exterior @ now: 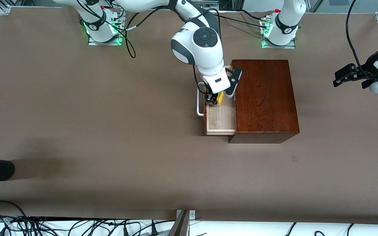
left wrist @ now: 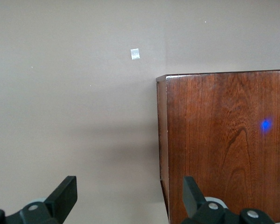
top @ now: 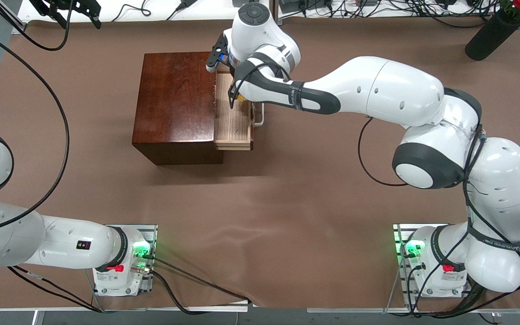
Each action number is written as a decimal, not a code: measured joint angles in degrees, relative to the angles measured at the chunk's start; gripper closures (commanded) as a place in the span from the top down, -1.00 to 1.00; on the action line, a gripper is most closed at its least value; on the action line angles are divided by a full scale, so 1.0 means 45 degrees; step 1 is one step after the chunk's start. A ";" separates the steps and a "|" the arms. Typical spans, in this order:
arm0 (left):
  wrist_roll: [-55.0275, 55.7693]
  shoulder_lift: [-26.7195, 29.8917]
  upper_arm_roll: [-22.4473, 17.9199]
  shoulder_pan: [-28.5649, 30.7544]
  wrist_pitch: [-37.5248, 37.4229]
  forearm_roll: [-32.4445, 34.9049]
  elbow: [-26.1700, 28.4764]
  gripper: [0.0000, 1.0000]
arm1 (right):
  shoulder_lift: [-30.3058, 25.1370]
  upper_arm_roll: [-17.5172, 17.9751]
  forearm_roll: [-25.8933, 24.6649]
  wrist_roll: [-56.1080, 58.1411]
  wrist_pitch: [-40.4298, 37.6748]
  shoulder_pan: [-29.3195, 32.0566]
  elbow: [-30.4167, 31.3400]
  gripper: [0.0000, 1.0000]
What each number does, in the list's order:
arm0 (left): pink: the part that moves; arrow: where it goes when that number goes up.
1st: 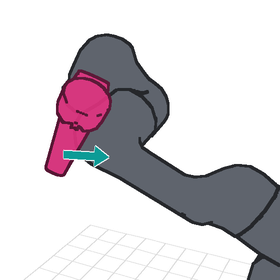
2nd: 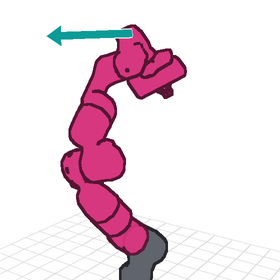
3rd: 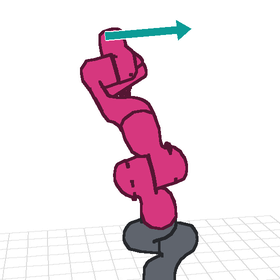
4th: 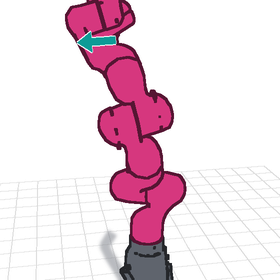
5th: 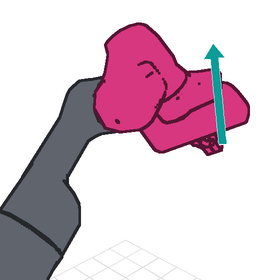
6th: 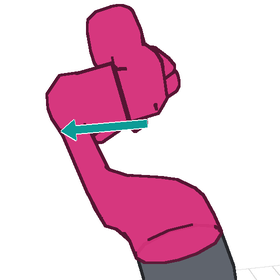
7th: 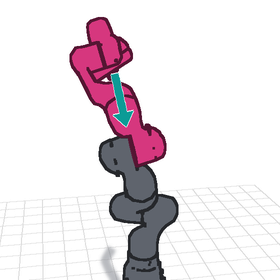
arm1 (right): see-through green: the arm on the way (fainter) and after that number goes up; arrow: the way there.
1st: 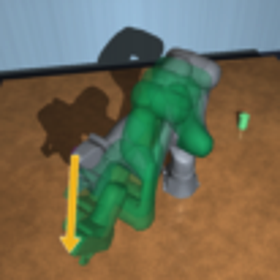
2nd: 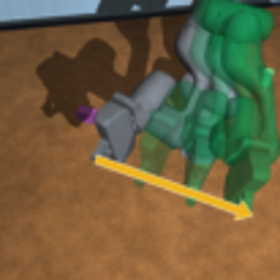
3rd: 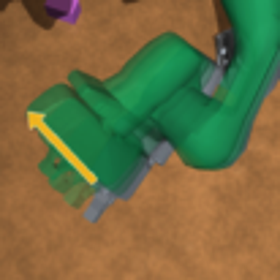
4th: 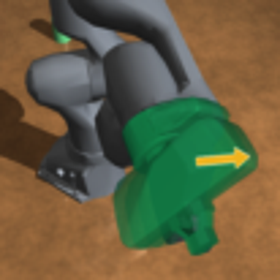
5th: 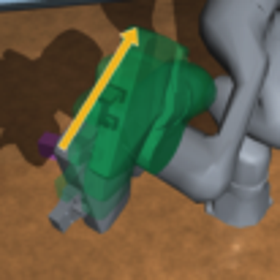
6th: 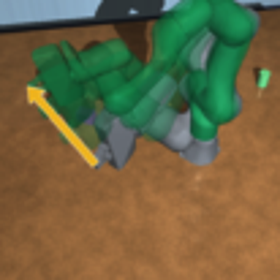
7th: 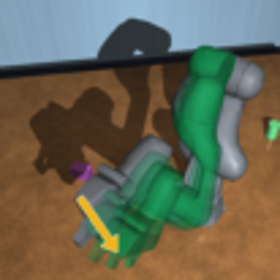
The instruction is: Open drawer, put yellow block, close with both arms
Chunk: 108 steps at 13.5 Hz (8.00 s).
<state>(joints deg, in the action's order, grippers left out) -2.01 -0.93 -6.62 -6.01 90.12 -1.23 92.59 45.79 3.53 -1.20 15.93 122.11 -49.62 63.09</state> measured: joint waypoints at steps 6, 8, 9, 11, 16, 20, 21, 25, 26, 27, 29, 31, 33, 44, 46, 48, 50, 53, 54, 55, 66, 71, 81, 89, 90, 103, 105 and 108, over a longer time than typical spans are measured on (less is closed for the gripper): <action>0.0000 -0.0121 0.0000 0.0000 0.0165 0.0000 -0.0005 1.00 | 0.0446 -0.0002 -0.0519 -0.0098 0.0544 -0.0169 -0.0010 -0.85; 0.0000 -0.0121 0.0000 0.0012 0.0173 0.0000 -0.0006 1.00 | 0.0534 -0.0003 -0.0710 -0.0100 0.0545 -0.0196 -0.0011 -0.85; 0.0000 -0.0121 -0.0001 0.0028 0.0175 0.0000 -0.0006 1.00 | 0.0589 -0.0003 -0.0839 -0.0101 0.0544 -0.0214 -0.0010 -0.84; 0.0000 -0.0121 -0.0001 0.0052 0.0177 0.0000 -0.0007 1.00 | 0.0703 -0.0003 -0.0963 -0.0102 0.0544 -0.0272 -0.0009 -0.79; 0.0000 -0.0121 -0.0001 0.0058 0.0202 0.0000 -0.0007 1.00 | 0.0858 -0.0011 -0.0995 -0.0543 0.0537 -0.0444 -0.0008 -0.04; 0.0000 -0.0121 -0.0001 0.0059 0.0245 0.0000 -0.0007 1.00 | 0.0858 -0.0034 -0.0995 -0.0636 0.0524 -0.0444 -0.0011 0.95; 0.0000 -0.0121 -0.0001 0.0059 0.0248 0.0000 -0.0007 1.00 | 0.0858 -0.0043 -0.0995 -0.0640 0.0498 -0.0444 -0.0011 0.97; 0.0000 -0.0121 -0.0006 0.0061 0.0284 0.0000 -0.0104 1.00 | 0.0827 -0.0094 -0.0995 -0.0674 -0.0328 -0.0442 -0.0186 0.99; 0.0000 -0.0120 -0.0007 0.0062 0.0284 0.0000 -0.0165 1.00 | 0.0758 -0.0134 -0.0995 -0.0679 -0.0778 -0.0437 -0.0327 0.99; 0.0000 -0.0121 -0.0007 0.0062 0.0284 0.0000 -0.0204 1.00 | 0.0632 -0.0154 -0.0995 -0.0680 -0.1279 -0.0420 -0.0457 0.99; 0.0000 -0.0122 -0.0009 0.0063 0.0284 0.0000 -0.0221 1.00 | 0.0309 -0.0155 -0.0983 -0.0681 -0.2024 -0.0409 -0.0688 0.99; 0.0000 -0.0125 -0.0010 0.0065 0.0284 0.0000 -0.0224 1.00 | -0.0053 -0.0151 -0.0982 -0.0683 -0.2683 -0.0410 -0.0827 0.99; 0.0000 -0.0128 -0.0010 0.0066 0.0284 0.0000 -0.0226 1.00 | -0.0327 -0.0155 -0.0983 -0.0693 -0.3142 -0.0372 -0.0989 0.99; 0.0000 -0.0145 -0.0011 0.0082 0.0286 0.0000 -0.0239 1.00 | -0.2344 -0.0495 -0.0203 -0.0785 -0.5619 0.3606 -0.1121 1.00; 0.0000 -0.0147 -0.0007 0.0083 0.0287 0.0000 -0.0244 1.00 | -0.2857 -0.0605 -0.0200 -0.0808 -0.5784 0.4408 -0.0773 1.00; 0.0000 -0.0151 -0.0009 0.0085 0.0288 0.0000 -0.0248 1.00 | -0.3809 -0.0742 0.0046 -0.0834 -0.5798 0.5507 0.0216 1.00; 0.0000 -0.0153 -0.0009 0.0087 0.0289 0.0000 -0.0252 1.00 | -0.4875 -0.1116 0.0432 -0.0832 -0.5796 0.6592 0.1419 1.00; 0.0000 -0.0160 -0.0007 0.0088 0.0290 0.0000 -0.0260 1.00 | -0.6311 -0.1359 0.0546 -0.1584 -0.5496 0.7917 0.3204 1.00; 0.0000 -0.0163 -0.0007 0.0088 0.0290 0.0000 -0.0260 1.00 | -0.6790 -0.1385 0.0549 -0.1864 -0.5411 0.8319 0.3849 1.00; 0.0000 -0.0165 -0.0007 0.0088 0.0290 0.0000 -0.0261 1.00 | -0.7181 -0.1446 0.0547 -0.2111 -0.5369 0.8589 0.4353 1.00; 0.0000 -0.0174 -0.0007 0.0089 0.0290 0.0000 -0.0272 1.00 | -0.9307 -0.2118 0.0543 -0.4241 -0.5999 1.0120 0.5963 1.00; 0.0000 -0.0175 -0.0007 0.0091 0.0299 0.0000 -0.0306 1.00 | -0.9333 -0.2120 0.0506 -0.4677 -0.6243 1.0419 0.6036 1.00; 0.0027 -0.0330 0.0139 0.0052 0.0308 -0.0446 -0.0523 1.00 | -0.9303 -0.2116 0.0434 -0.4722 -0.6311 1.0438 0.6060 1.00; 0.1454 -0.0898 0.0393 -0.1222 -0.0264 -0.0827 -0.1620 1.00 | -0.9287 -0.2070 0.0434 -0.4721 -0.6326 1.0435 0.6110 1.00; 0.2096 -0.1153 0.0415 -0.1645 -0.0420 -0.0831 -0.1934 1.00 | -0.9284 -0.2062 0.0435 -0.4721 -0.6326 1.0434 0.6112 1.00; 1.2914 -0.4366 0.0530 -0.7559 0.0036 -0.0926 -0.3055 1.00 | -0.9273 -0.1953 0.0443 -0.4855 -0.6323 1.0417 0.6118 1.00; 1.4475 -0.5006 0.0526 -0.8188 0.0512 -0.0926 -0.3081 1.00 | -0.9252 -0.1952 0.0443 -0.4855 -0.6323 1.0414 0.6121 1.00; 1.6154 -0.5778 0.0515 -0.8815 0.1175 -0.0926 -0.3105 1.00 | -0.9241 -0.1951 0.0443 -0.4854 -0.6324 1.0412 0.6125 1.00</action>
<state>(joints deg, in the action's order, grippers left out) 70.68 -26.93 -4.30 -45.68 95.41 -5.40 78.62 4.20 -5.25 0.79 -5.92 93.65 -2.77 90.65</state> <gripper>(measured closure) 0.000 0.000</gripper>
